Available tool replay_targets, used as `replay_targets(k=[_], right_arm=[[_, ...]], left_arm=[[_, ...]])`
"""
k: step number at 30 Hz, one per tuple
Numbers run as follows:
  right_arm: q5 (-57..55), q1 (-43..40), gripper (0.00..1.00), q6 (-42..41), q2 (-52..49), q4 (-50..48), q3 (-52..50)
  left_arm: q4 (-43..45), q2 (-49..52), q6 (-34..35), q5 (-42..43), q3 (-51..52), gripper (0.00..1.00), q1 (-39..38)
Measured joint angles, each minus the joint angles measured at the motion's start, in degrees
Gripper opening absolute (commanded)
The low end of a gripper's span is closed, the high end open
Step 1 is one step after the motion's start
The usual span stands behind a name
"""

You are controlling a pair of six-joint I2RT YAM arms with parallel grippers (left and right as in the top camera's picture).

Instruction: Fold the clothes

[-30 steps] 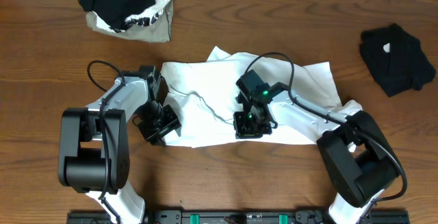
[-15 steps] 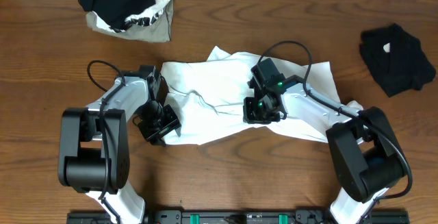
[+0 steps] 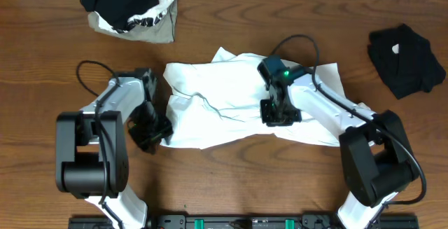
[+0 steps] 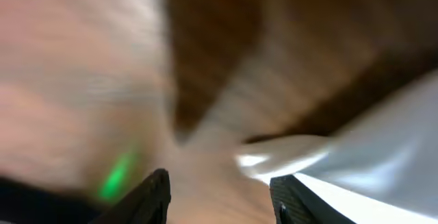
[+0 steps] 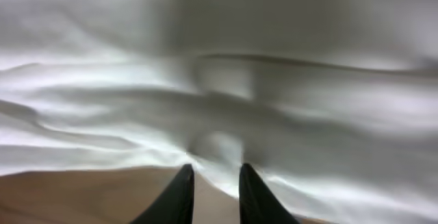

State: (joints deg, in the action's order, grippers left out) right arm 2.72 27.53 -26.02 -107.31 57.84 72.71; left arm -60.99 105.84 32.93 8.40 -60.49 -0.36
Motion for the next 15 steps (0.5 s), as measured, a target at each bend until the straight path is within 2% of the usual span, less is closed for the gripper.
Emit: replay_targets(k=[4,8,15], right_arm=[[-2.7,0.0,0.23,0.0,0.5,3.5,3.5],[-3.0,0.2,0.27,0.1,0.7,5.5,4.1],[-1.2,1.0,0.24,0.6,0.7,6.9,4.1]], left_arm=[[-3.8,-4.3,1.9,-5.6,-2.8,0.50,0.5],[-5.1,-11.7,2.4,-6.8,-4.5,0.55,0.3],[1.7,-14.6,-3.0,6.7,-4.8,0.55,-4.4]])
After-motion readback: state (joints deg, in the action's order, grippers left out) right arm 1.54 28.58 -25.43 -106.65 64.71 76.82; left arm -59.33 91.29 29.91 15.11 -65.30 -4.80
